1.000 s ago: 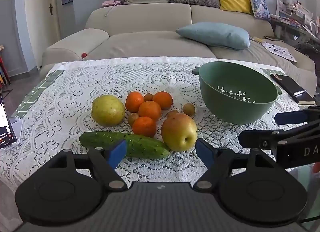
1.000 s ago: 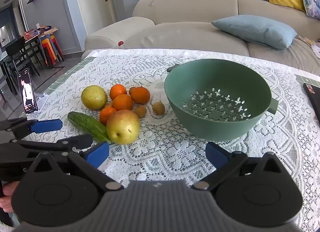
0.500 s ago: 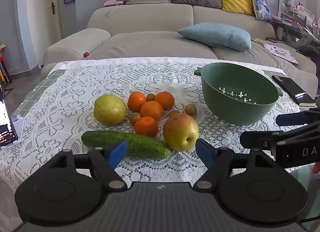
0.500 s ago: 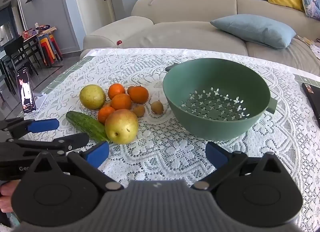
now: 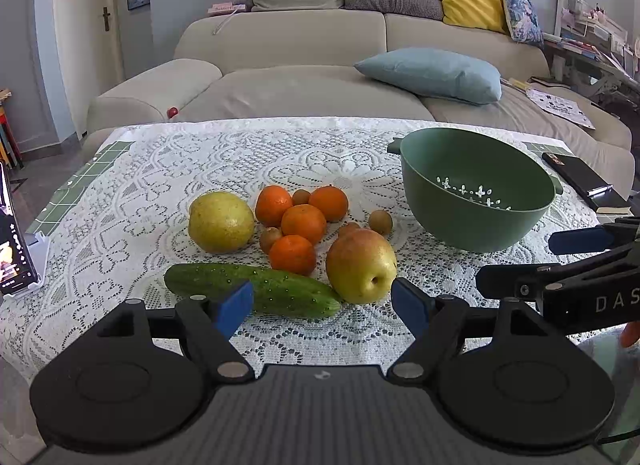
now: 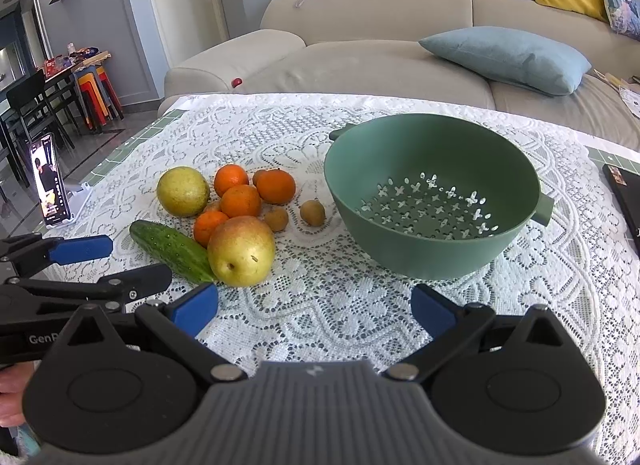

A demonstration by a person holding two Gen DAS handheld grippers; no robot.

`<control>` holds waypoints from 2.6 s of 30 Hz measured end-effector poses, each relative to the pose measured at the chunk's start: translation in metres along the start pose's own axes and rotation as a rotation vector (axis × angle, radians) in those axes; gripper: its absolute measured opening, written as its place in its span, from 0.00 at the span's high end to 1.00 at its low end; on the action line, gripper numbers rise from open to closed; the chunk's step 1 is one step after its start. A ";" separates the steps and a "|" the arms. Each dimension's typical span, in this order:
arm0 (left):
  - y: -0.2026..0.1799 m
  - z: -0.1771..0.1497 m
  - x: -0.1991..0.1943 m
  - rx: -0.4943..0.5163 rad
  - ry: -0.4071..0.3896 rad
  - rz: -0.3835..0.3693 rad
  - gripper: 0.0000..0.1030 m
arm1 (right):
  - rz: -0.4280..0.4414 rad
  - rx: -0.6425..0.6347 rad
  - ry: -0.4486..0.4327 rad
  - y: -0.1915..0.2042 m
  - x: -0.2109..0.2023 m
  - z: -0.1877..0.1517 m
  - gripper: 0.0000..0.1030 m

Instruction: Organize fruits

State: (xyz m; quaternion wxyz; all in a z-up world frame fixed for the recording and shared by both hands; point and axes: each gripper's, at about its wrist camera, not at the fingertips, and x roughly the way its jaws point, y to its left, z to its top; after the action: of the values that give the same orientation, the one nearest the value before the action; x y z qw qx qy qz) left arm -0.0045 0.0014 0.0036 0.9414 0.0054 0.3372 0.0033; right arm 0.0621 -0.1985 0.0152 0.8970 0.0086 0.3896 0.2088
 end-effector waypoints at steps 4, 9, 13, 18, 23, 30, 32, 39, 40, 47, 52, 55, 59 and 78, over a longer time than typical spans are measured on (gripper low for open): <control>0.000 0.000 0.000 0.000 0.002 0.002 0.11 | 0.000 0.001 0.000 0.000 0.000 0.000 0.04; 0.001 0.000 -0.001 0.002 0.002 0.003 0.11 | 0.000 0.000 0.000 0.000 0.000 -0.001 0.04; 0.002 0.001 0.000 0.002 0.003 0.004 0.11 | 0.001 0.000 0.001 0.000 0.000 -0.001 0.04; 0.002 0.001 0.000 0.005 0.003 0.004 0.11 | 0.001 0.001 0.001 0.000 0.000 -0.001 0.04; 0.001 0.001 0.000 0.008 0.002 0.006 0.11 | 0.001 0.000 0.001 0.001 0.001 -0.001 0.04; 0.002 0.001 0.000 0.005 0.003 0.008 0.11 | 0.001 0.001 0.001 0.001 0.001 -0.001 0.04; 0.001 0.001 0.000 0.006 0.002 0.007 0.11 | 0.001 0.000 0.001 0.001 0.001 -0.001 0.04; 0.001 0.000 0.000 0.006 0.001 0.007 0.11 | 0.001 0.000 0.003 0.001 0.001 -0.001 0.04; 0.002 0.000 0.001 0.007 0.001 0.007 0.11 | 0.001 -0.001 0.003 0.001 0.002 -0.002 0.04; 0.001 0.000 0.000 0.011 0.001 0.007 0.11 | 0.001 -0.001 0.004 0.001 0.002 -0.002 0.04; 0.001 -0.001 0.000 0.009 0.002 0.009 0.11 | 0.000 -0.002 0.003 0.001 0.002 -0.002 0.04; 0.000 -0.001 0.000 0.009 0.002 0.009 0.11 | 0.001 -0.002 0.004 0.002 0.002 -0.003 0.04; 0.000 -0.001 0.000 0.010 0.002 0.009 0.11 | 0.001 -0.004 0.006 0.002 0.002 -0.003 0.04; 0.042 0.006 0.009 -0.077 0.060 -0.044 0.25 | 0.073 -0.022 -0.009 0.013 0.011 0.010 0.17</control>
State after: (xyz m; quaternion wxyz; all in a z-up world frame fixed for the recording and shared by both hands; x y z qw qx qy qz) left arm 0.0058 0.0434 0.0030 0.9301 -0.0384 0.3651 -0.0041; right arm 0.0707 -0.1808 0.0165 0.8906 0.0136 0.3827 0.2454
